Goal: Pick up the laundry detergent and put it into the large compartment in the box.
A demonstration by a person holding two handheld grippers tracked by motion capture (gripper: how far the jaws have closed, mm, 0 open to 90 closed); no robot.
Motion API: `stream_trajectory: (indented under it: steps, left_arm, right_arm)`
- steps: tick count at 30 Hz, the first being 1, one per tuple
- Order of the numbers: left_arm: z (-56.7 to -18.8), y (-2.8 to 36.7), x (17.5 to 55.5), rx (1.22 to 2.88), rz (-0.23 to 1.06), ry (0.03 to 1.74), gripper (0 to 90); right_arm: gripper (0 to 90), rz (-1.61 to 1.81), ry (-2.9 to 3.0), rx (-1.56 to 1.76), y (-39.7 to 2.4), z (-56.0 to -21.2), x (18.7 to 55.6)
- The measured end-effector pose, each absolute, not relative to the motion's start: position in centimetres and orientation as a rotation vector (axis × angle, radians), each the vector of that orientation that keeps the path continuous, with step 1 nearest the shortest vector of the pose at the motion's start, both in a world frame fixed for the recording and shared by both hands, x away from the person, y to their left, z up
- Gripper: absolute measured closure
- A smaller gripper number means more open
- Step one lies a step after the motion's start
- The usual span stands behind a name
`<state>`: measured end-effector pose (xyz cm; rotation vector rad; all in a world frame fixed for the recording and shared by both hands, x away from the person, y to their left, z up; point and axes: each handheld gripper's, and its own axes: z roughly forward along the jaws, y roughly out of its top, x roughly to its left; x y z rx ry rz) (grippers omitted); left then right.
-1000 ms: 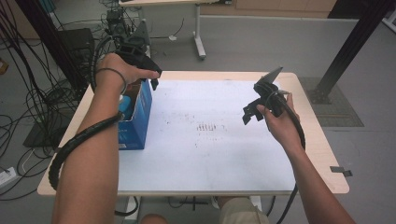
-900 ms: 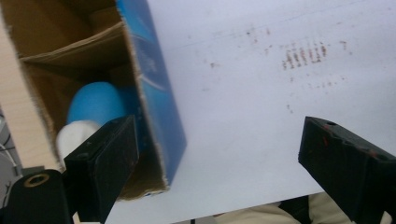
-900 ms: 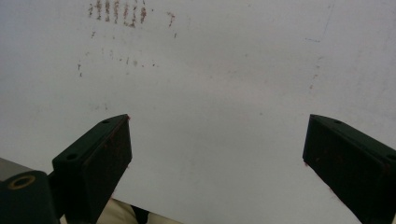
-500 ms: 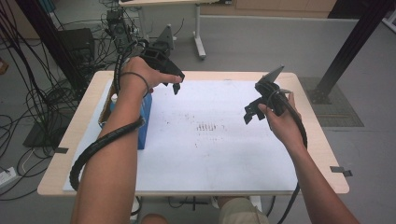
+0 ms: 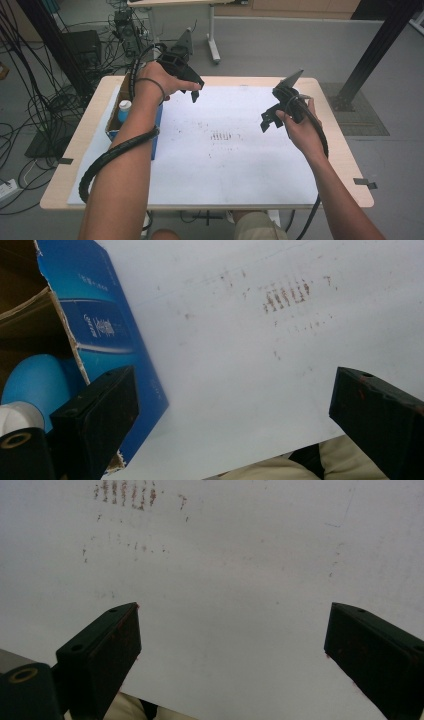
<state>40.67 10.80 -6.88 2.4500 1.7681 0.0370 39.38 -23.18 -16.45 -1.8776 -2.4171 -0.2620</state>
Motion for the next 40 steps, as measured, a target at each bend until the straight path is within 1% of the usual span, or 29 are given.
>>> stream_trajectory:
  steps: [36,40]
  left_arm:
    - [-6.73,10.81,40.36,2.461,0.037,1.751,6.6]
    - [-6.78,10.94,40.31,2.457,0.036,1.753,6.6]
  right_arm:
    - [8.1,-0.263,-2.428,-1.876,-22.78,-16.09,39.08]
    - [6.7,-0.277,-2.426,-1.877,-22.85,-16.02,38.99]
